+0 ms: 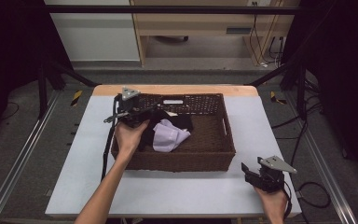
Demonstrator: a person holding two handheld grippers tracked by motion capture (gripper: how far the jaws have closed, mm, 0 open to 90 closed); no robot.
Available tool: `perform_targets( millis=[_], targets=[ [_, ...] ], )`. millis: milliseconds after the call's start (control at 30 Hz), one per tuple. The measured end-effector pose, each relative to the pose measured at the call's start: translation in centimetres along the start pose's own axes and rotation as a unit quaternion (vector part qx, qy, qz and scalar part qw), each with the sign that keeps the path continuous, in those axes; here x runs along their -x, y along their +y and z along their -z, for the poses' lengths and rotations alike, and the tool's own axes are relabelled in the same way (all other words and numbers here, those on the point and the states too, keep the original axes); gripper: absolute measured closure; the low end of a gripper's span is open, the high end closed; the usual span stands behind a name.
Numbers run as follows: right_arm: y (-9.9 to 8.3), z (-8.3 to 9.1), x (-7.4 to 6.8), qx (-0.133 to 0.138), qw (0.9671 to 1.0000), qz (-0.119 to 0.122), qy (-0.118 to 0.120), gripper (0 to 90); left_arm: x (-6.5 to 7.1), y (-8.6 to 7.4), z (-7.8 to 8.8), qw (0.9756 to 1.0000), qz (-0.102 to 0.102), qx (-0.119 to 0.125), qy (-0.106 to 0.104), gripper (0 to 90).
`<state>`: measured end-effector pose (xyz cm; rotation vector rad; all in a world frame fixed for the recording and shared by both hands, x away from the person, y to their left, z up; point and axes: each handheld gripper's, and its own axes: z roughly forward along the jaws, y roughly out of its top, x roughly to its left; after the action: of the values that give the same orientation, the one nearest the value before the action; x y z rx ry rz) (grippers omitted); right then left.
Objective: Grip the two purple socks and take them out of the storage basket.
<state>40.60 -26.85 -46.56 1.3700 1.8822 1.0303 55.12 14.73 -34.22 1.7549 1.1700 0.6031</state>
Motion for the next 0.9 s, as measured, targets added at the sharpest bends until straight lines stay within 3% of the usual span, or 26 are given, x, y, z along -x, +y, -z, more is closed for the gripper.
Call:
perform_targets(
  millis=[267, 300, 333, 367, 467, 600, 700, 800, 833, 900],
  targets=[
    [0.0, 0.0, 0.1, 0.001, 1.0000, 0.000, -0.001, 32.6, 0.2, -1.1, -2.9, 0.9989, -0.004, -0.047, 0.005, 45.3],
    [0.0, 0.0, 0.1, 0.000, 1.0000, 0.000, -0.001, 32.6, 0.3, -1.3, -3.5, 0.9980, -0.005, -0.062, 0.005, 42.8],
    [0.0, 0.0, 0.1, 0.000, 1.0000, -0.001, -0.001, 32.6, 0.3, -1.3, -3.5, 0.9980, -0.005, -0.062, 0.005, 39.9],
    [0.0, 0.1, 0.1, 0.000, 1.0000, -0.003, 0.000, 32.6, 0.3, -1.6, -4.2, 0.9964, -0.007, -0.084, 0.005, 38.7],
    [0.0, 0.0, 0.1, 0.000, 1.0000, -0.003, 0.001, 32.6, 0.3, -2.0, -4.9, 0.9939, 0.000, -0.111, -0.001, 37.2],
    [0.0, 0.0, 0.2, 0.001, 1.0000, -0.002, 0.000, 32.6, 0.3, -2.3, -5.4, 0.9920, -0.005, -0.126, -0.002, 34.3],
    [0.0, -0.1, 0.2, 0.000, 1.0000, -0.002, -0.001, 32.7, 0.8, -2.8, -6.0, 0.9880, -0.027, -0.152, 0.002, 33.2],
    [0.0, -0.1, 0.1, 0.000, 1.0000, -0.001, -0.002, 32.7, 1.0, -3.0, -6.2, 0.9861, -0.039, -0.162, 0.003, 34.1],
    [0.0, -0.1, 0.2, 0.000, 1.0000, -0.001, -0.002, 32.7, 1.2, -3.2, -6.4, 0.9833, -0.049, -0.175, 0.003, 35.3],
    [0.0, -0.1, 0.2, 0.000, 1.0000, 0.000, -0.002, 32.7, 1.3, -3.4, -6.7, 0.9808, -0.060, -0.185, 0.008, 36.3]
  ],
)
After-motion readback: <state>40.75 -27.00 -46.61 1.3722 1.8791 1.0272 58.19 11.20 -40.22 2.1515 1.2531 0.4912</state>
